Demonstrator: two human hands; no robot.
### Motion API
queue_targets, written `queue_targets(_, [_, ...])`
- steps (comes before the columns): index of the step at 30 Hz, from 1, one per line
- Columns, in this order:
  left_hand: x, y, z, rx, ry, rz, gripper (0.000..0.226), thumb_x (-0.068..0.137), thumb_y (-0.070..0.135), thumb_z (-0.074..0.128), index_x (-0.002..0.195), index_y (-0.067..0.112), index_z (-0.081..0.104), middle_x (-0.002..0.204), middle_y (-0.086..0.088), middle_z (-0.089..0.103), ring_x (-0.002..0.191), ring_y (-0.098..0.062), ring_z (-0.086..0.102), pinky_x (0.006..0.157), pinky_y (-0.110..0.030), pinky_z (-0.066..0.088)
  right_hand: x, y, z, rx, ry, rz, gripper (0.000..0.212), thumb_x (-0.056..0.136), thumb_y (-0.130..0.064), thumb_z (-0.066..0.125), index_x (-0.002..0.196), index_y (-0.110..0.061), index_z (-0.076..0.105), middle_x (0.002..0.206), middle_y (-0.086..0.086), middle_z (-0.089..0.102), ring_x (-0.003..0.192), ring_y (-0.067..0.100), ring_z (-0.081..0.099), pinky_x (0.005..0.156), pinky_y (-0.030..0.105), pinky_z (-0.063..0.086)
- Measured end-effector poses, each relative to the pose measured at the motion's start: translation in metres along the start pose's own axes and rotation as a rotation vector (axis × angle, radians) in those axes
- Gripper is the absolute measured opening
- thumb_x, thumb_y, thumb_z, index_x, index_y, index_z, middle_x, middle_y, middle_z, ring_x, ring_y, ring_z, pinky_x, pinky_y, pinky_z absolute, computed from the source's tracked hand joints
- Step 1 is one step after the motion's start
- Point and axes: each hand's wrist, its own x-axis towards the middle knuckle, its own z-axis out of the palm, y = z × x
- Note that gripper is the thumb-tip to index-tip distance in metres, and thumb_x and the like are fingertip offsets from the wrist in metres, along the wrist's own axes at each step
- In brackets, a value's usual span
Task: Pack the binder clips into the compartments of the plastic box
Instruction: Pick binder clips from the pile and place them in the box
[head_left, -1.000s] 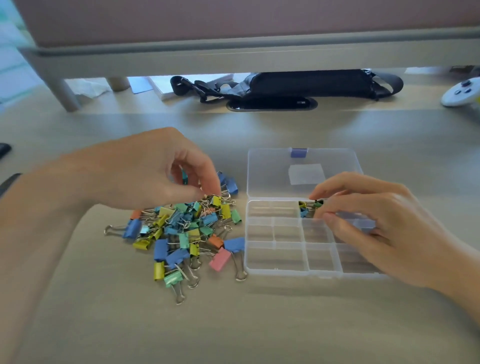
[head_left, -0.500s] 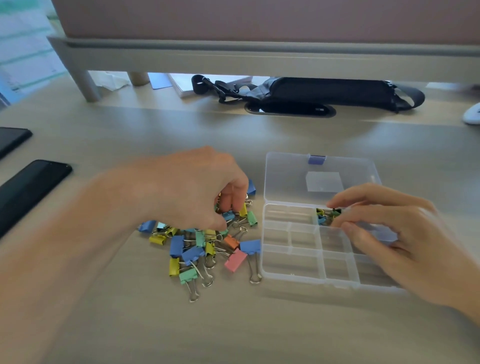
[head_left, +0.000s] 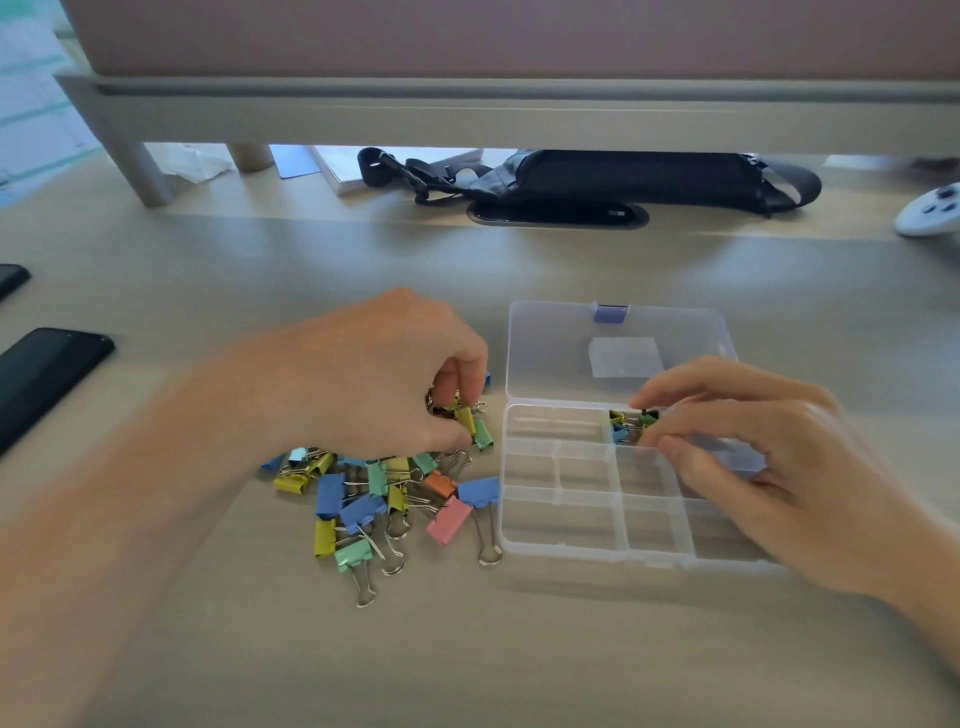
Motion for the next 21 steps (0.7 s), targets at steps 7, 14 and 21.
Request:
queue_targets(7, [-0.001,-0.001,0.003,0.000,0.010,0.016,0.015,0.078,0.041,0.079,0.085,0.039,0.066,0.078,0.019,0.062,0.082,0.003,0.058,0.061,-0.016,0.043,0.000,0.001,0.001,0.001,0.005,0.002,0.020,0.096,-0.024,0.062,0.092,-0.022,0.082,0.116,-0.018,0.065,0.097,0.006,0.069,0.083,0.021,0.051])
queue_targets(14, [-0.002,0.012,-0.012,-0.544,0.116,0.144,0.015,0.086,0.021,0.079,0.099,0.022,0.071,0.093,0.012,0.077,0.090,-0.008,0.074,0.085,-0.024,0.058,0.000,0.003,0.001,-0.020,-0.008,0.008,0.020,0.096,-0.023,0.062,0.094,-0.023,0.082,0.117,-0.016,0.066,0.101,0.005,0.068,0.087,0.022,0.050])
queue_targets(21, [0.013,0.049,0.008,-0.680,0.200,0.142,0.020,0.076,0.024,0.087,0.090,0.023,0.073,0.082,0.013,0.078,0.076,-0.011,0.076,0.077,-0.038,0.063,0.000,0.005,0.001,0.006,-0.011,0.009,0.020,0.097,-0.021,0.061,0.092,-0.020,0.081,0.114,-0.014,0.067,0.102,0.006,0.068,0.087,0.027,0.052])
